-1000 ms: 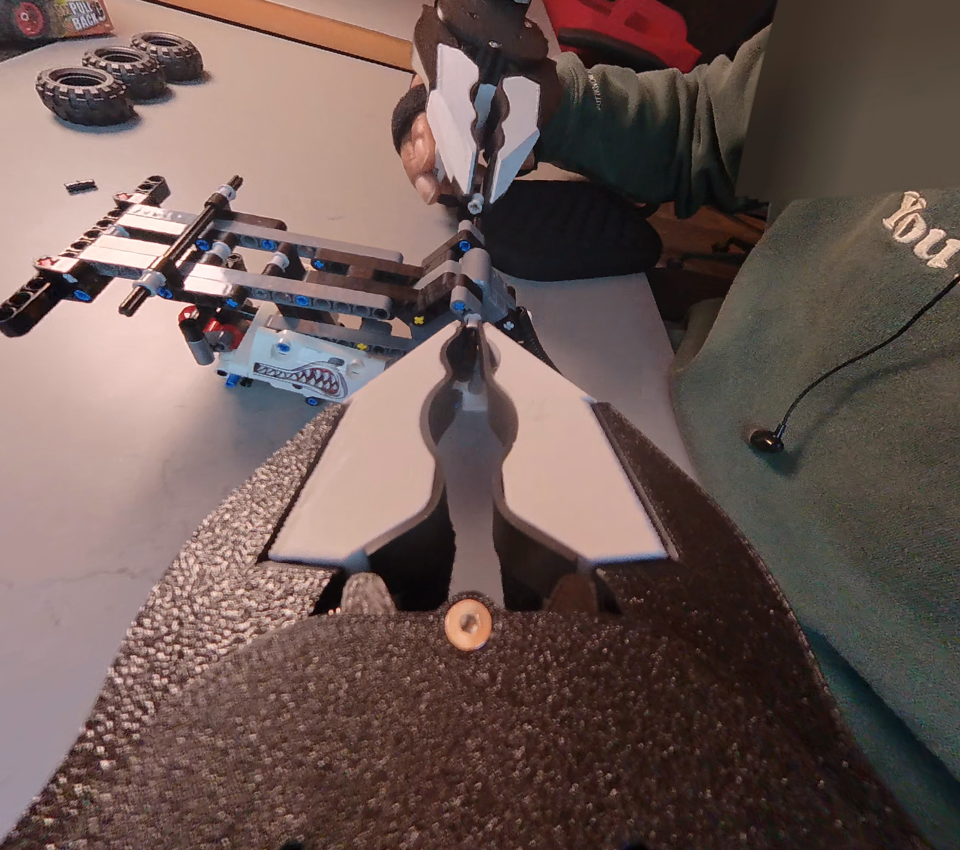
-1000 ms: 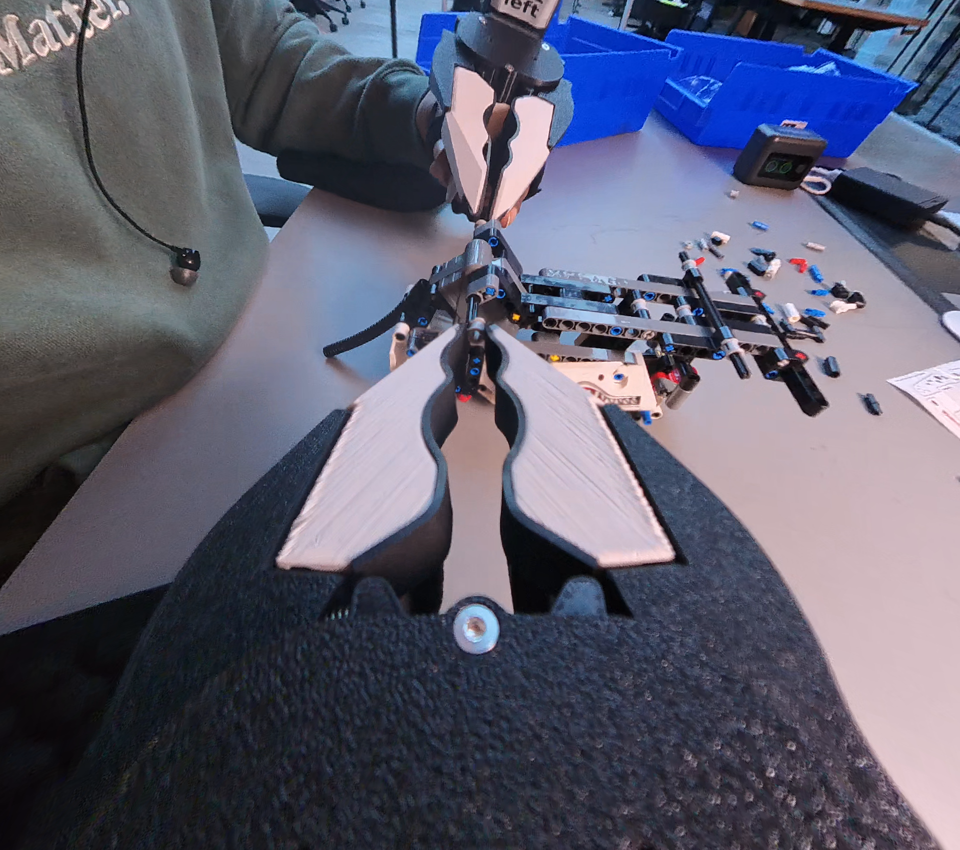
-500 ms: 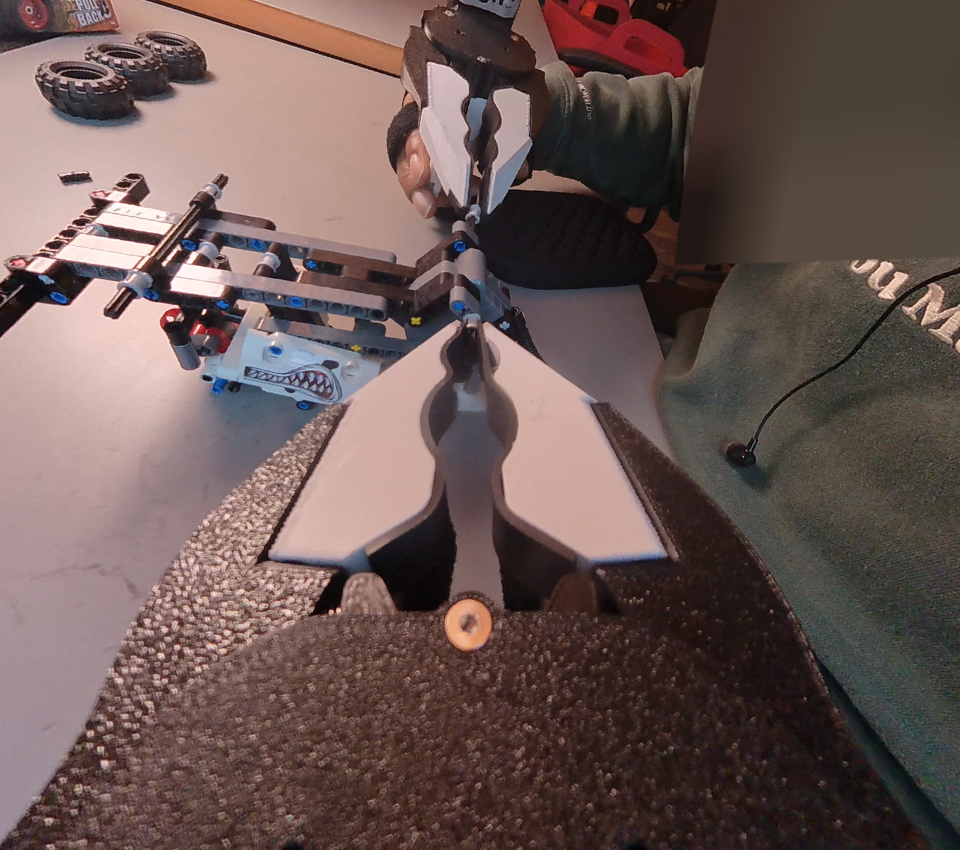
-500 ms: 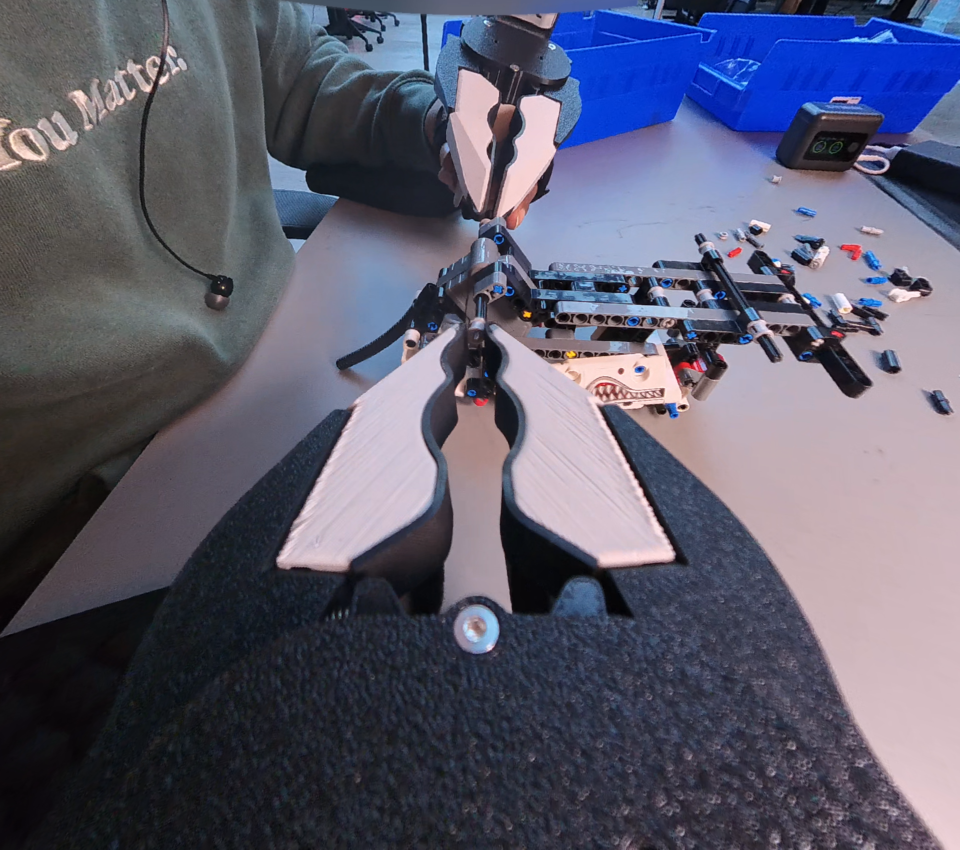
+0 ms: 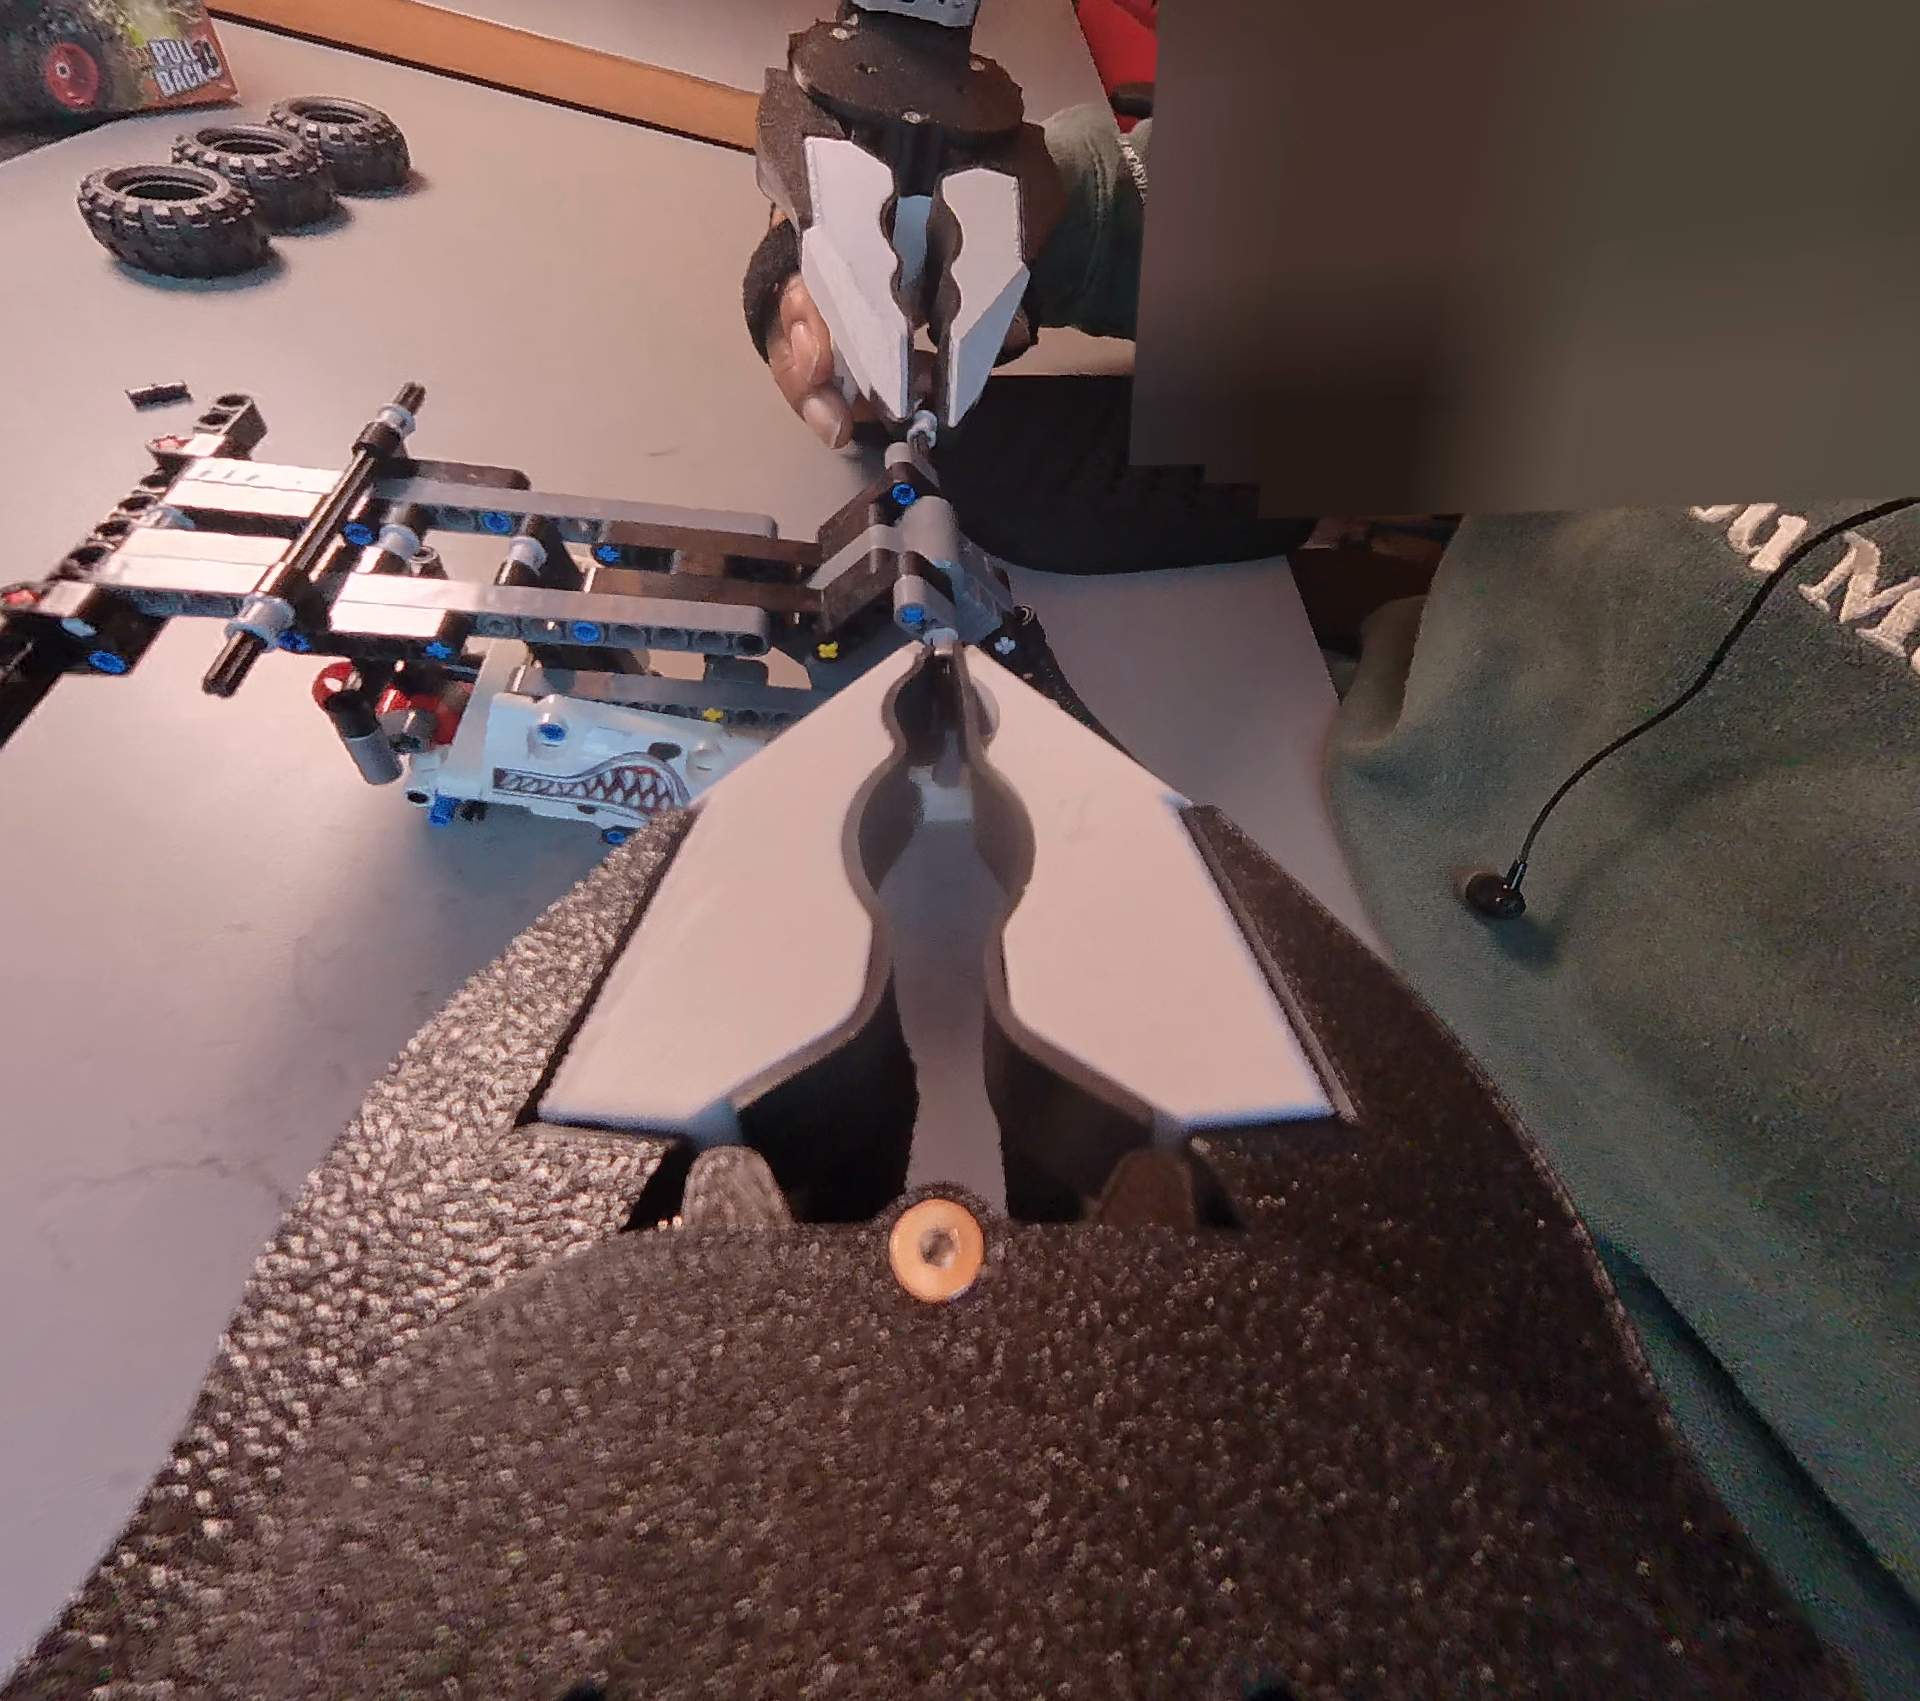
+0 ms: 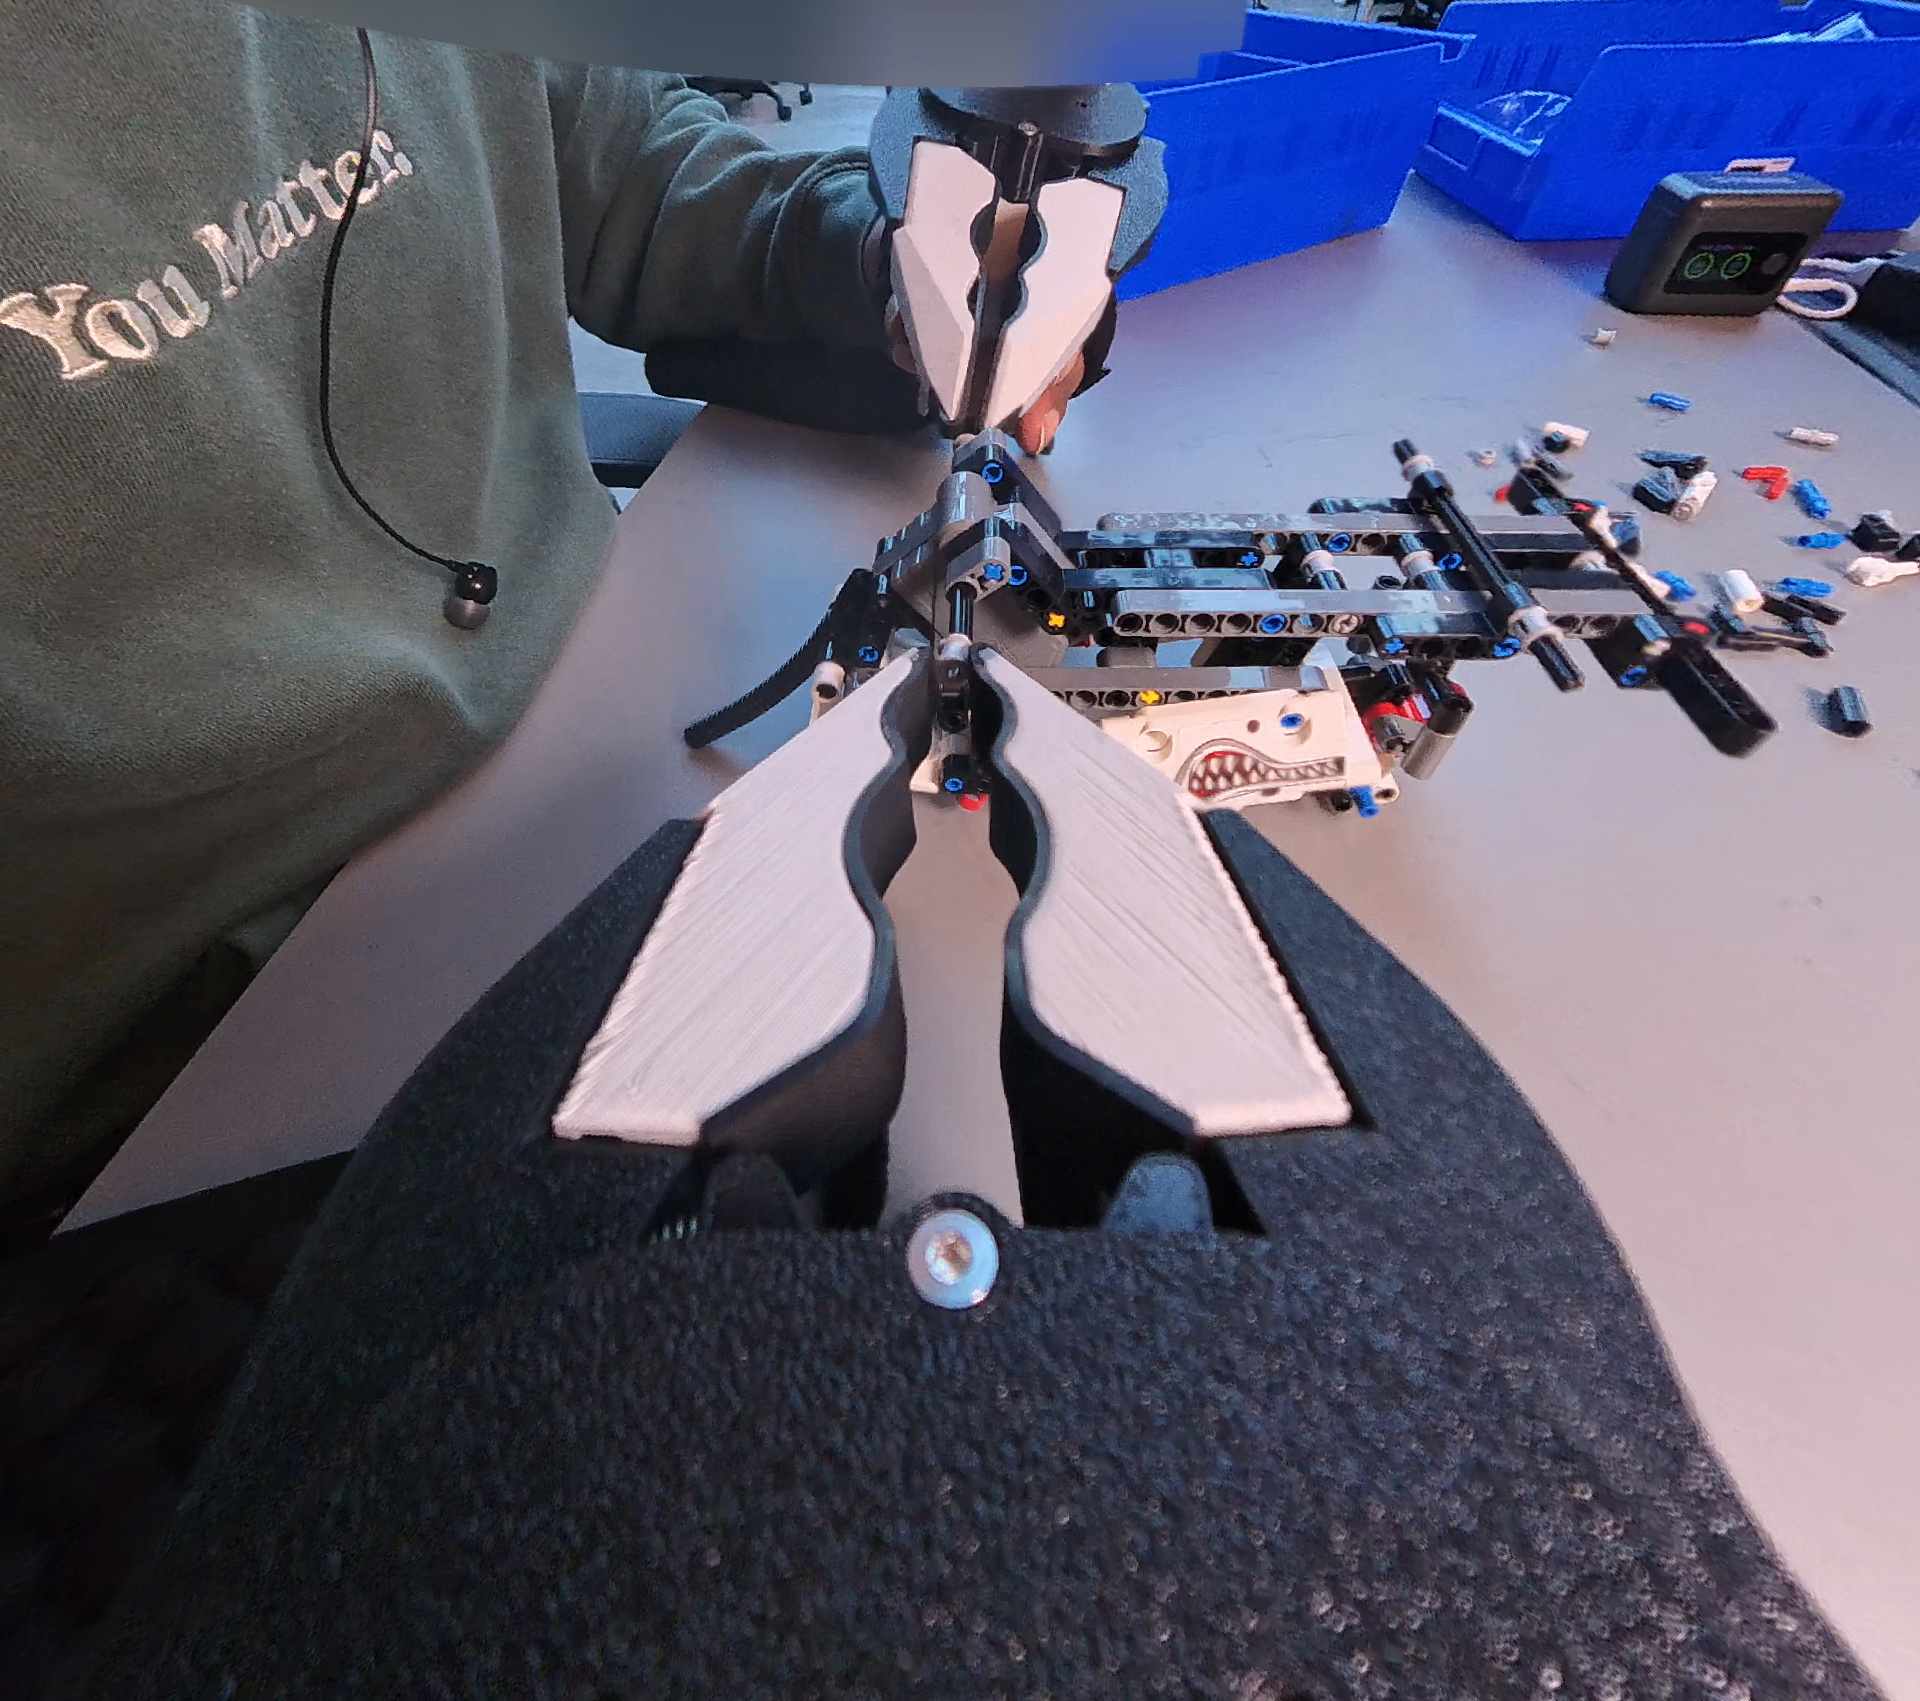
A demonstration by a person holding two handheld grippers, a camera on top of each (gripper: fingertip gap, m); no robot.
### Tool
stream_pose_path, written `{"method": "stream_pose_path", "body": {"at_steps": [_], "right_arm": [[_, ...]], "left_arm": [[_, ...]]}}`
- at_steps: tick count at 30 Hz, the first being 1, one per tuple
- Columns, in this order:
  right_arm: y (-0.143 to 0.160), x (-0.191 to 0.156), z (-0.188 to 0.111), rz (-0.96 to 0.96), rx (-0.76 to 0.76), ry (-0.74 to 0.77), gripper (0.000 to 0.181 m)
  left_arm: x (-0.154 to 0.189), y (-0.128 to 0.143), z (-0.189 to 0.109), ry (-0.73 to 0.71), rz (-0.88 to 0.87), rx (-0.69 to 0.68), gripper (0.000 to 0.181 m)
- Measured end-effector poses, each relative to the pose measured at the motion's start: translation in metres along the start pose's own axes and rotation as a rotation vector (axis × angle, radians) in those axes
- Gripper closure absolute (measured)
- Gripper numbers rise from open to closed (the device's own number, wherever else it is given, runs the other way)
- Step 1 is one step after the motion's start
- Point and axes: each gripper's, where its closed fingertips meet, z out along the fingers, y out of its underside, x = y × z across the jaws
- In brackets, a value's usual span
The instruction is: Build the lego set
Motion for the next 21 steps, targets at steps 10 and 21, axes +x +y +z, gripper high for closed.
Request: {"method": "stream_pose_path", "body": {"at_steps": [10,21], "right_arm": [[0.0010,0.0030,-0.0022,0.151,-0.004,-0.126,0.175],[0.0002,0.0034,-0.0015,0.179,-0.003,-0.158,0.175]], "left_arm": [[0.0055,-0.0009,0.0017,-0.006,0.154,-0.006,0.181],[0.0042,0.0056,0.0015,-0.005,0.027,-0.069,0.168]]}}
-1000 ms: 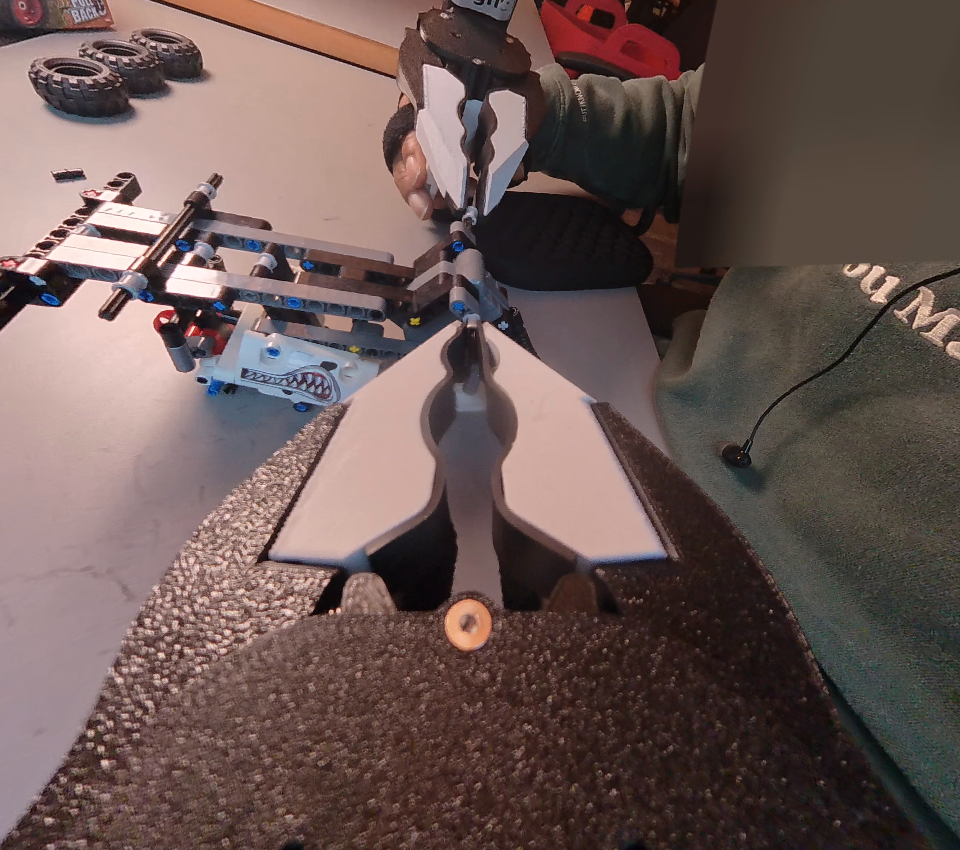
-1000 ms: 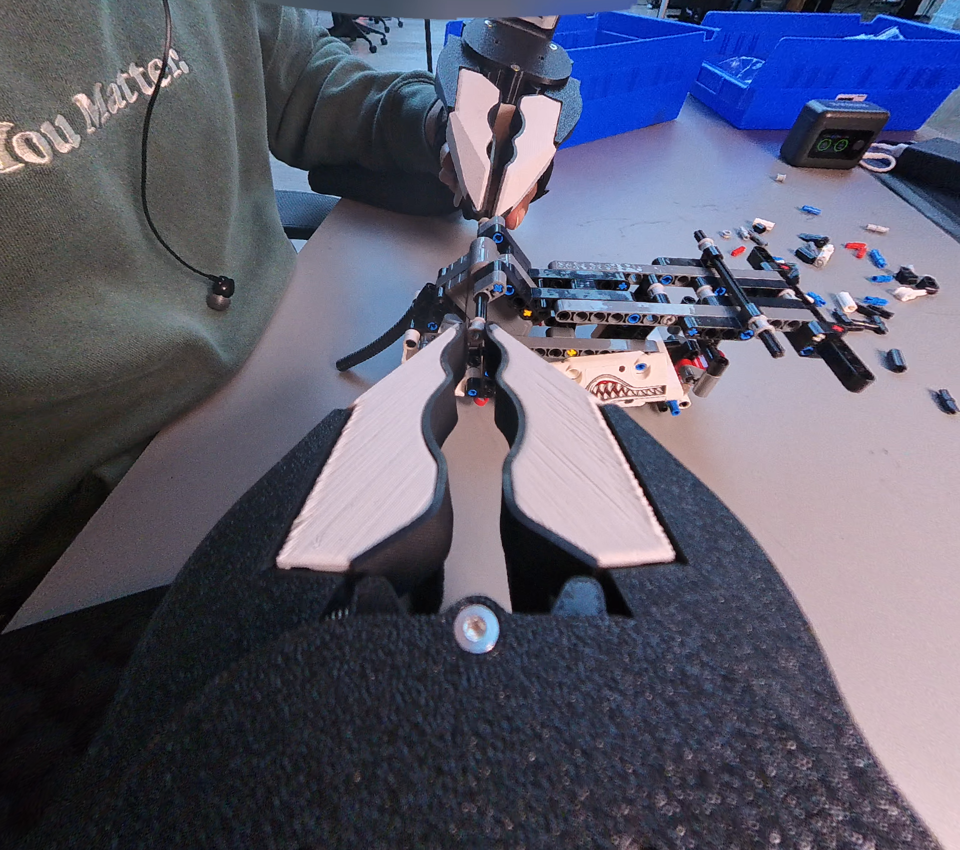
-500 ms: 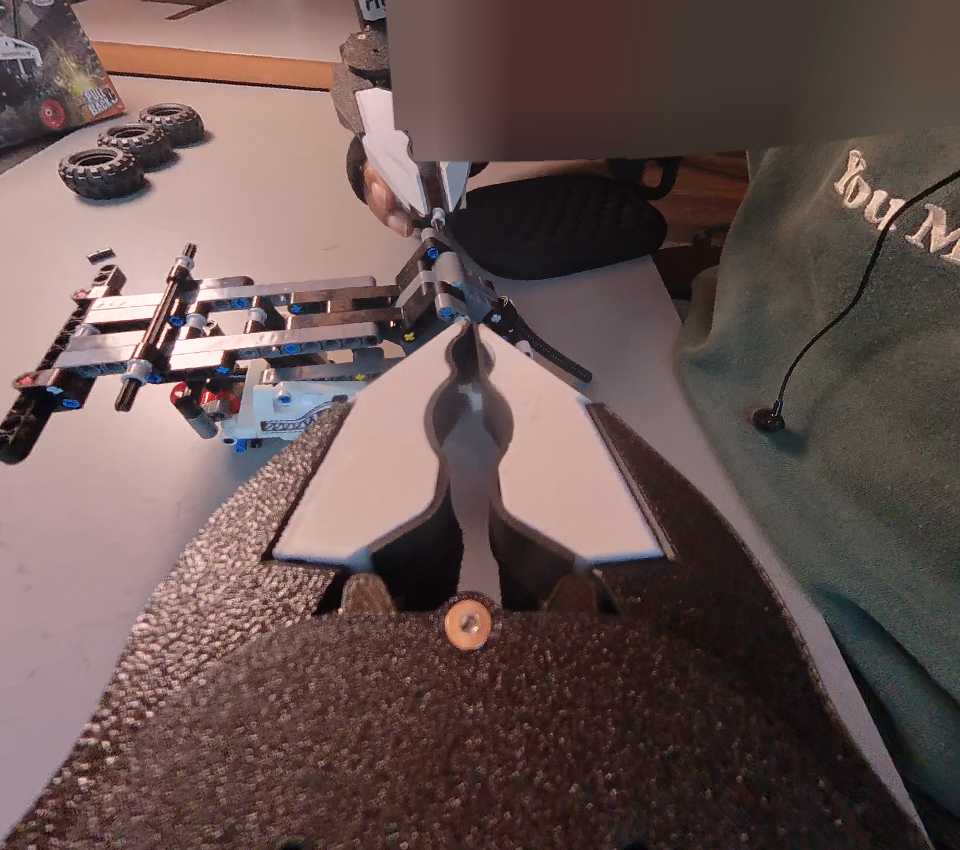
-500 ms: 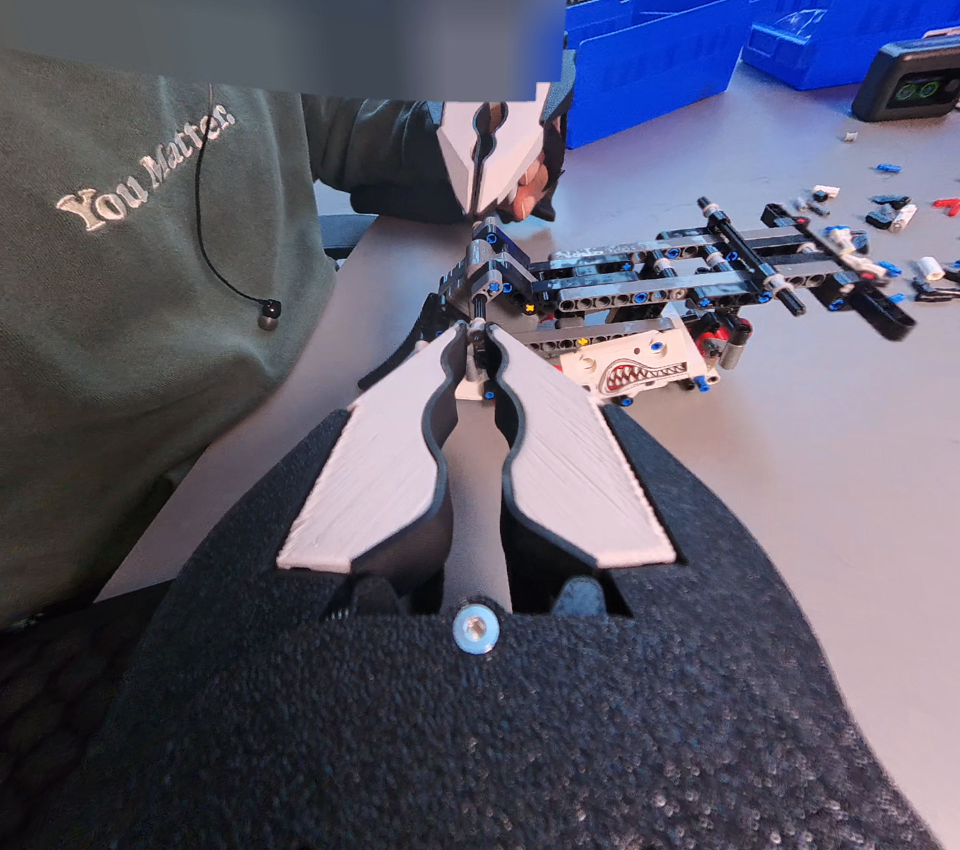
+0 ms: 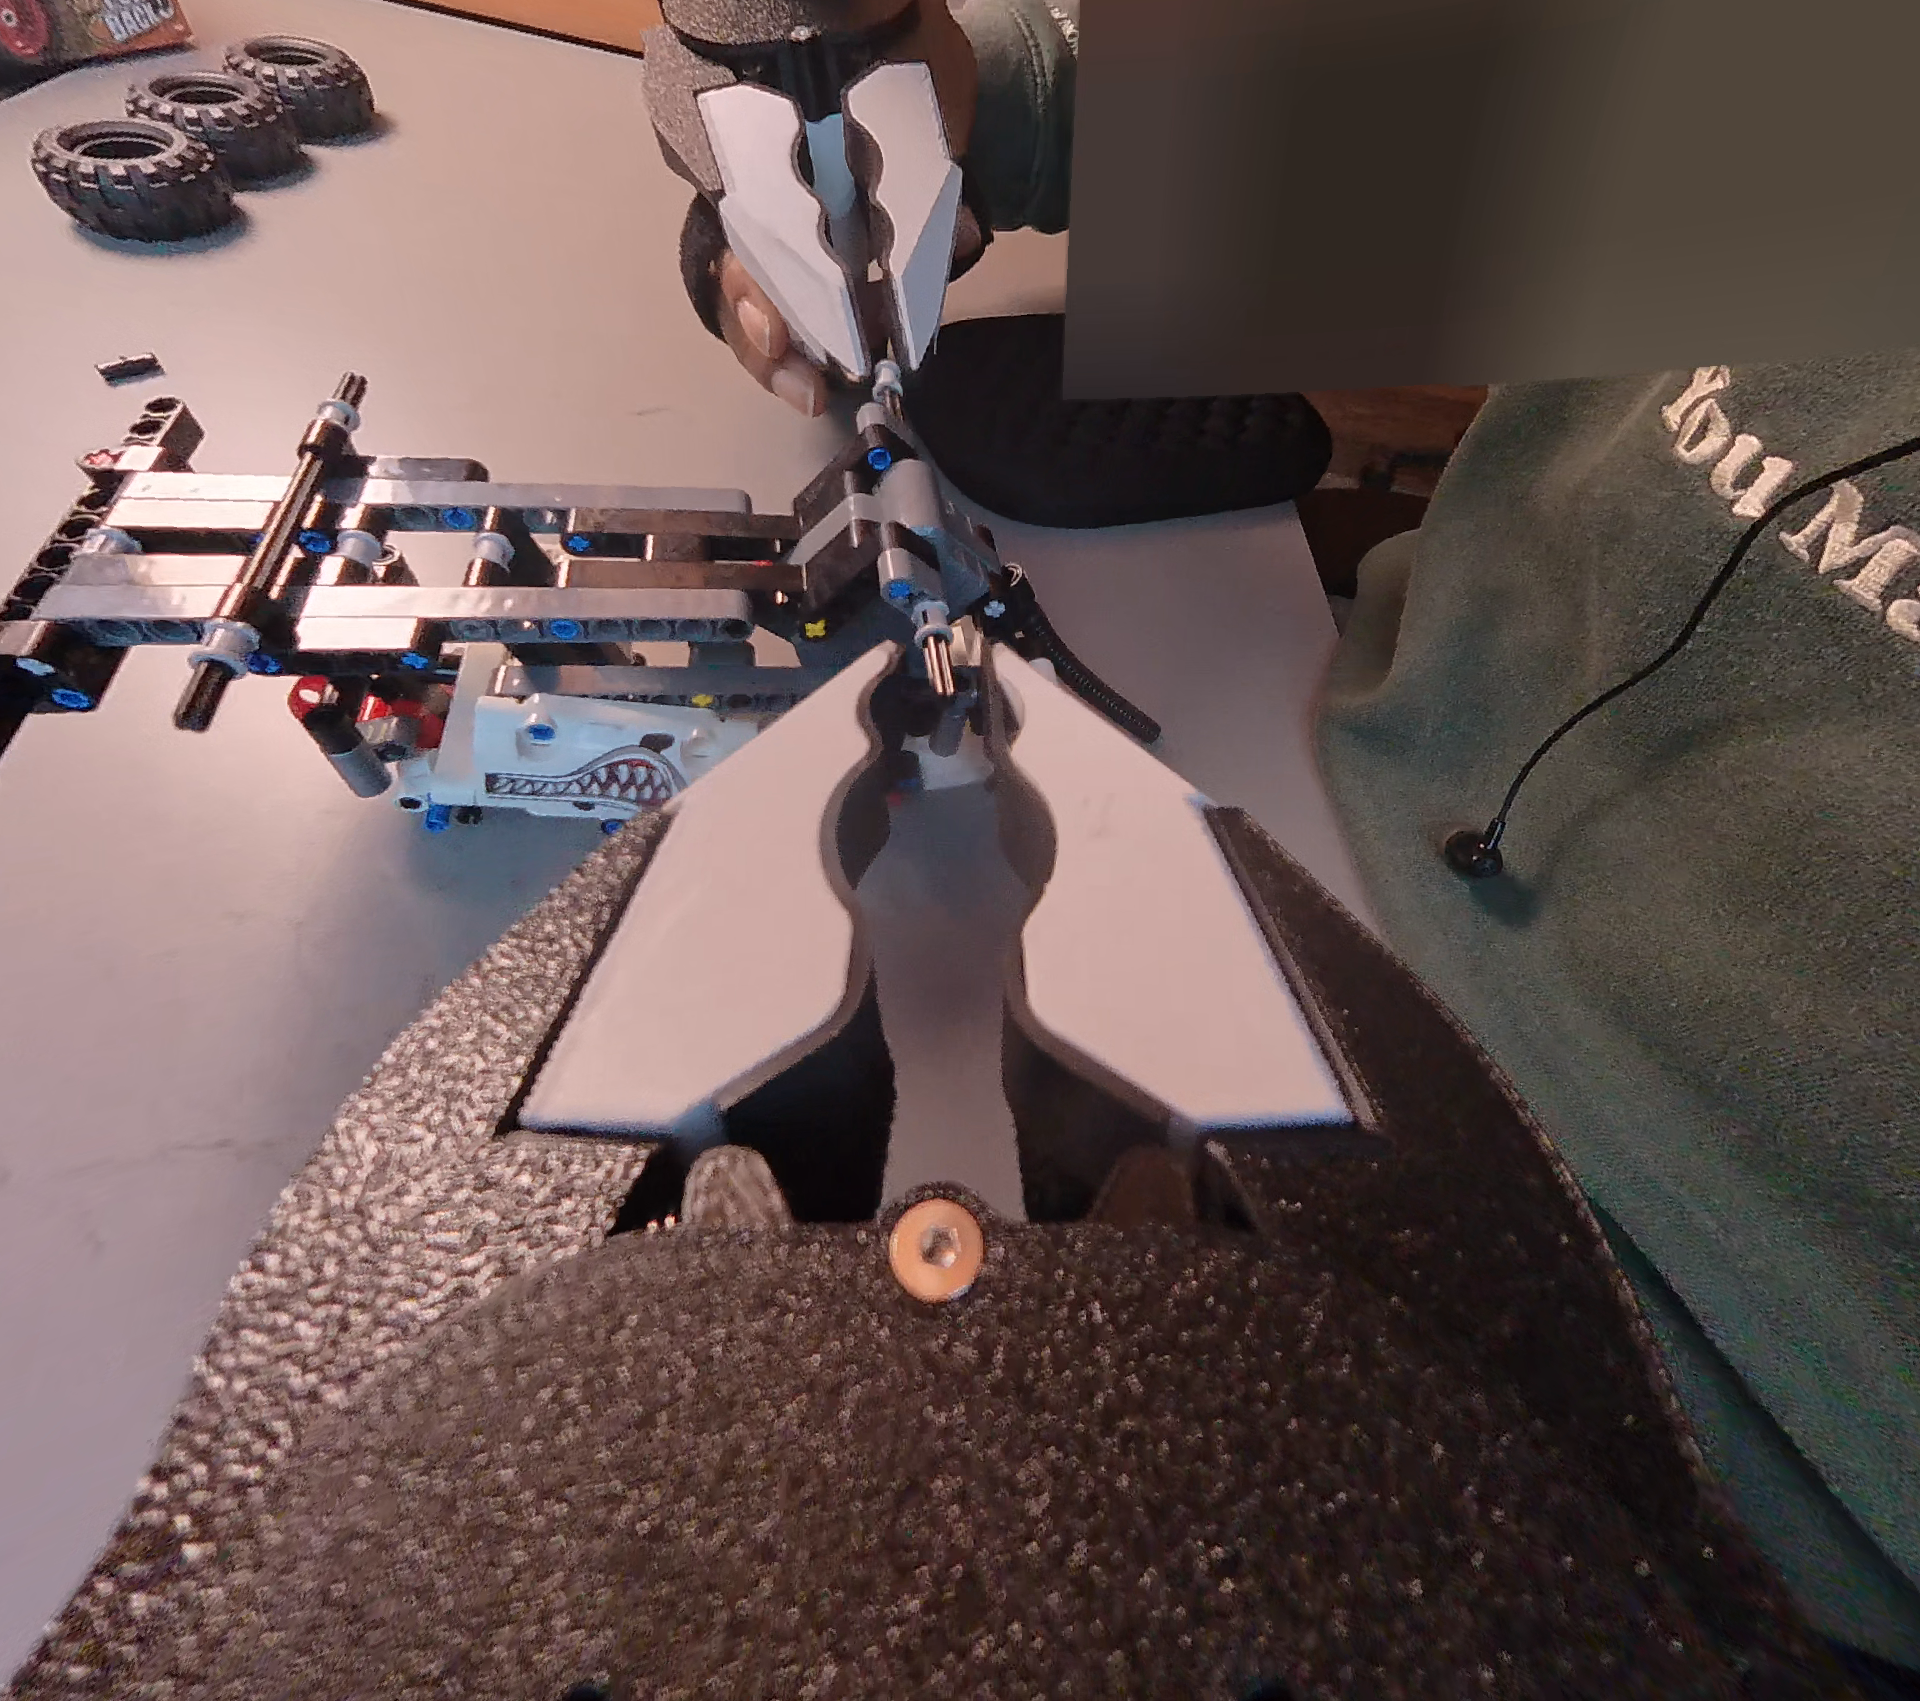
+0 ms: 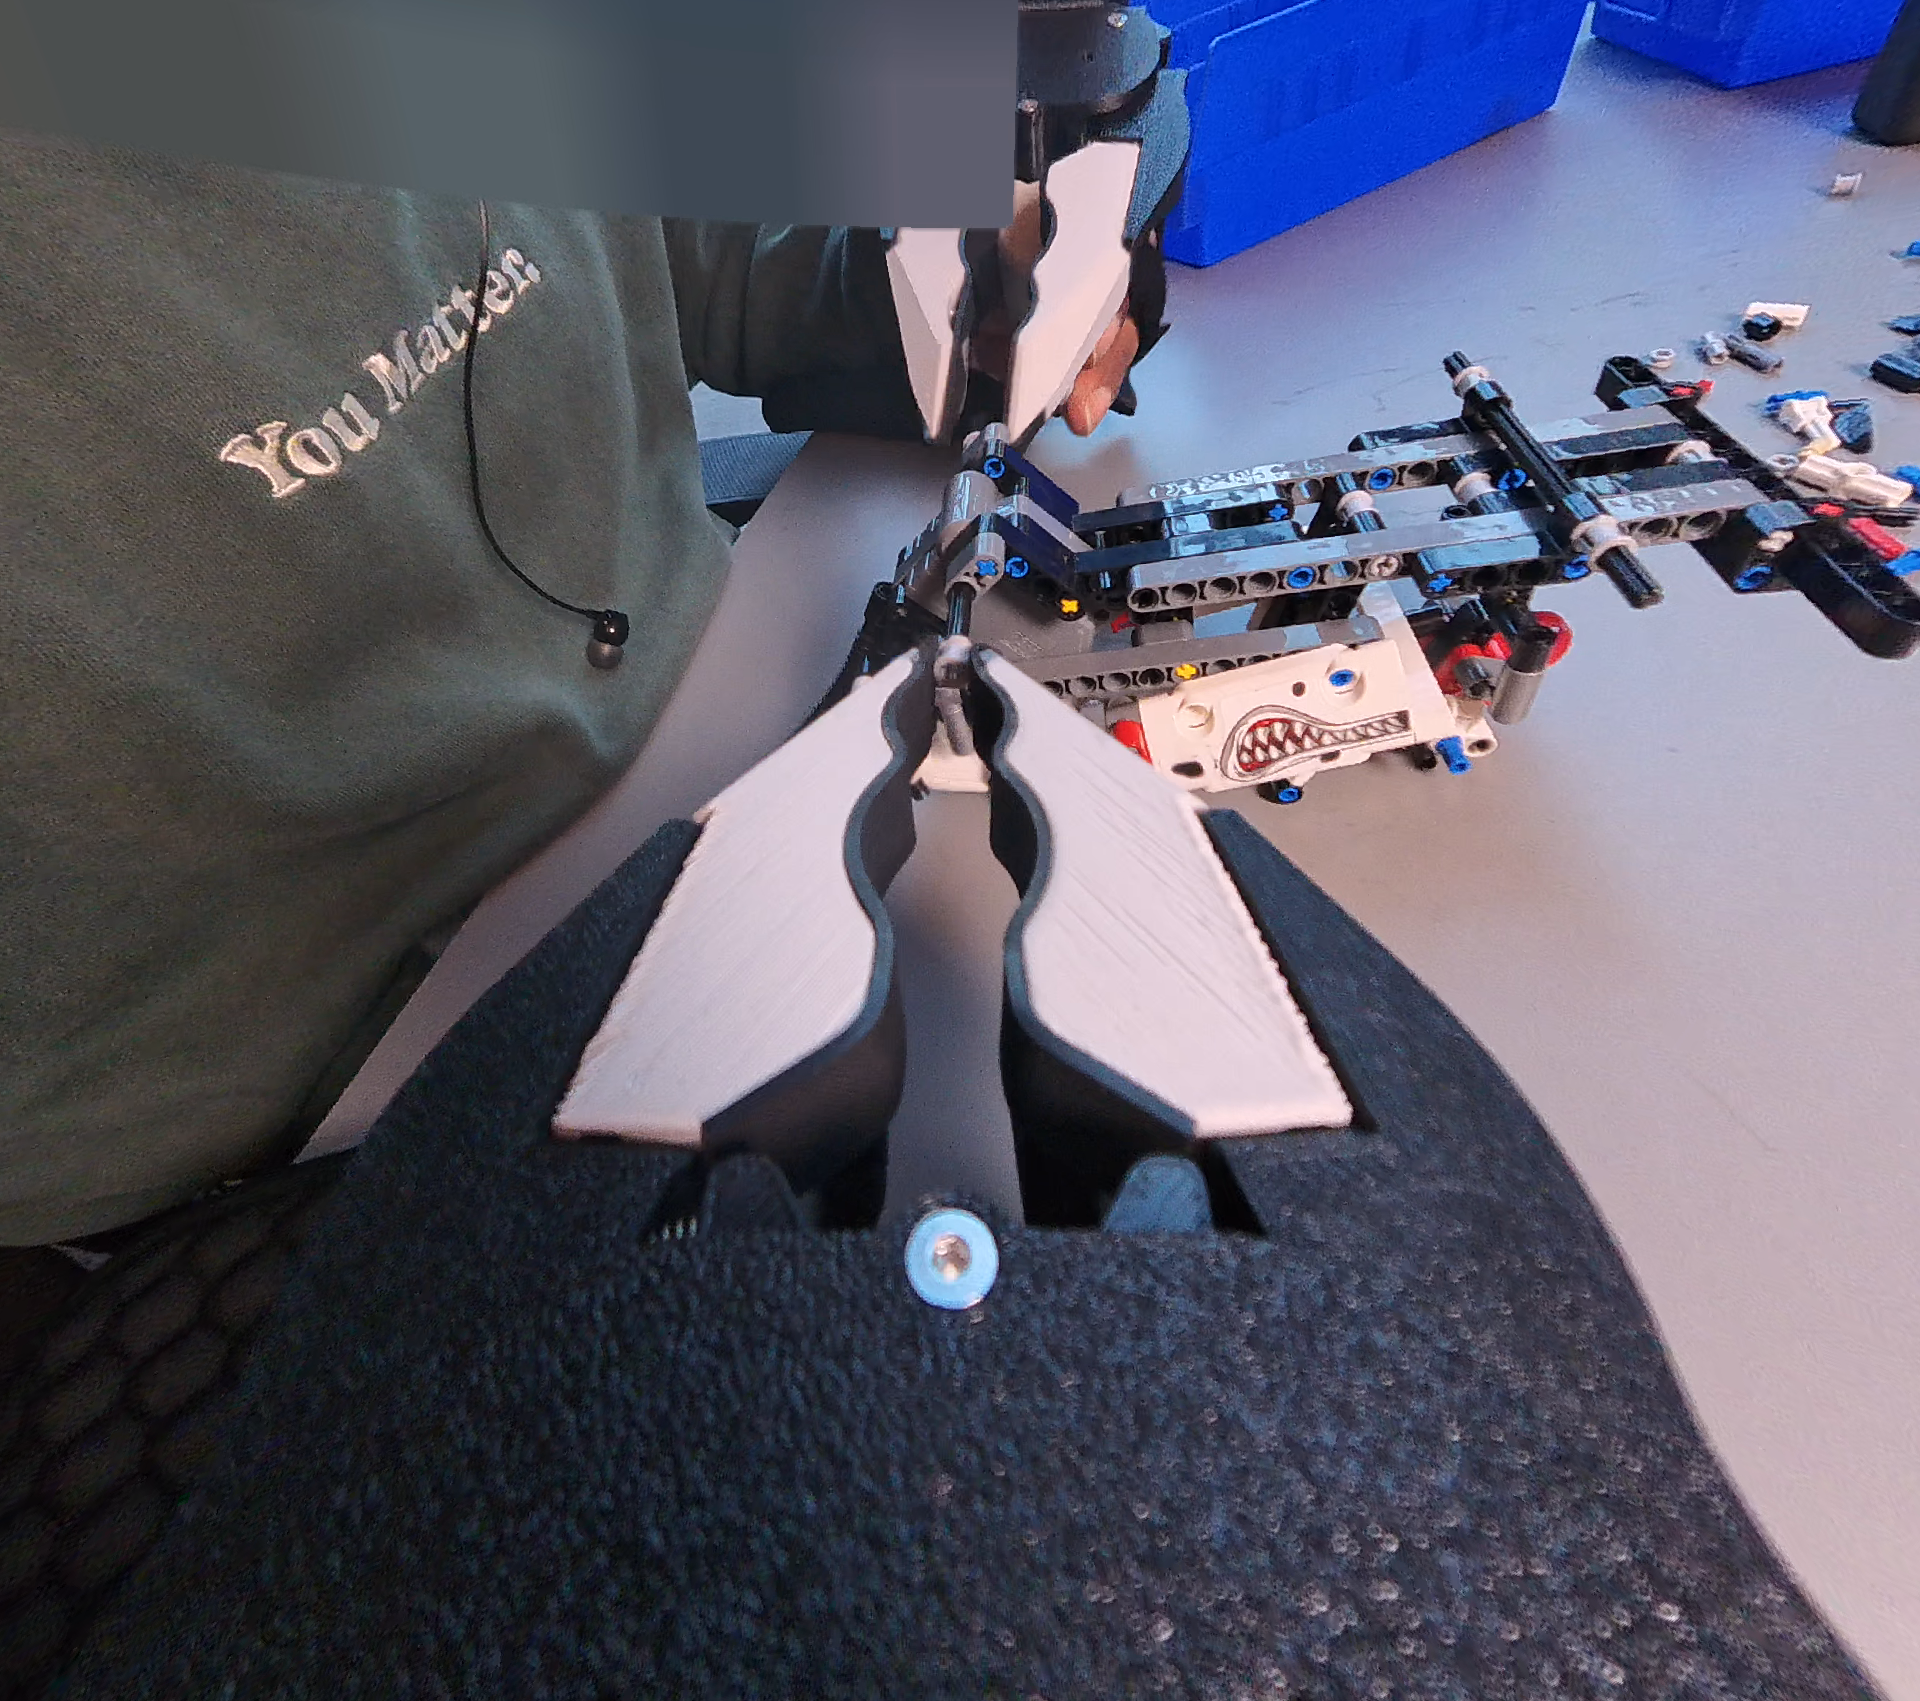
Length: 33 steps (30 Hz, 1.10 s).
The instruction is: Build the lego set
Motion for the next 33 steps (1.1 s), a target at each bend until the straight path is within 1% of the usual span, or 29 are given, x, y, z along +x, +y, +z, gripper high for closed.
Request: {"method": "stream_pose_path", "body": {"at_steps": [4,8,14,22,27,33], "right_arm": [[0.002,0.000,0.001,0.002,-0.013,-0.003,0.175],[0.000,0.000,0.001,0.016,-0.002,-0.012,0.175],[-0.001,-0.002,0.002,0.048,-0.004,-0.033,0.175],[0.000,-0.004,0.003,0.147,-0.004,-0.051,0.176],[0.003,-0.010,0.005,0.162,-0.050,-0.033,0.176],[0.005,-0.009,0.002,0.118,-0.094,0.086,0.176]], "left_arm": [[-0.001,0.001,0.000,-0.008,0.005,-0.005,0.176],[-0.001,0.001,0.000,-0.016,0.017,-0.007,0.177],[-0.003,0.002,0.000,-0.052,0.082,-0.009,0.178],[-0.003,0.002,0.001,-0.098,0.167,-0.001,0.178],[0.000,0.004,0.003,-0.120,0.230,-0.007,0.178],[0.001,0.003,0.006,-0.174,0.279,-0.017,0.178]]}}
